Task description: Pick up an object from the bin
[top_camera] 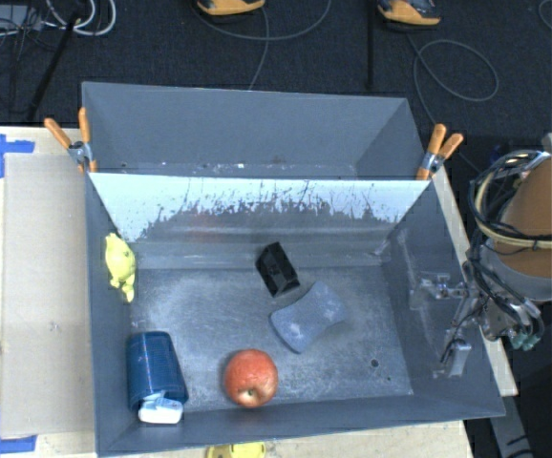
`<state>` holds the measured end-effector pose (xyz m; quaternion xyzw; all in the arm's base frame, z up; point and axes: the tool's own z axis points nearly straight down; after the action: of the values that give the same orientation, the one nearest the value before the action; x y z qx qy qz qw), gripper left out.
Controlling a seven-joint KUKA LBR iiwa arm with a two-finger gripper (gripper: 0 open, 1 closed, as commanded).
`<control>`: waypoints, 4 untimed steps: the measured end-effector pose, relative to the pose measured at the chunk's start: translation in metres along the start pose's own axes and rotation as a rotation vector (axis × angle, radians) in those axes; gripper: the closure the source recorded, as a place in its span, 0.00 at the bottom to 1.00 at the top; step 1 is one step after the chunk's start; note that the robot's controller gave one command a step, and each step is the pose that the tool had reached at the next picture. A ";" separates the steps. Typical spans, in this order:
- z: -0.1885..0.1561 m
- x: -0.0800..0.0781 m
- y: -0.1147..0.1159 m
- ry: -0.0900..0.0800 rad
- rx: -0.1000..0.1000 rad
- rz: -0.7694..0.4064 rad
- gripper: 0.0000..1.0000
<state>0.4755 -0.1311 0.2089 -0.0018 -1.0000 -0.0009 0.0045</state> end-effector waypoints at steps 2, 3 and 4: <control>0.043 -0.003 0.037 -0.011 0.003 -0.145 0.00; 0.065 -0.014 0.072 -0.009 0.003 -0.474 0.00; 0.075 -0.011 0.102 -0.007 0.003 -0.616 0.00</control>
Offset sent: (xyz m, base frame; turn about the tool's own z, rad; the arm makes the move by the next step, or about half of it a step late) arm 0.0031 0.1135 -0.1389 -0.4385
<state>0.4859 -0.0289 0.1342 0.3017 -0.9534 -0.0006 0.0007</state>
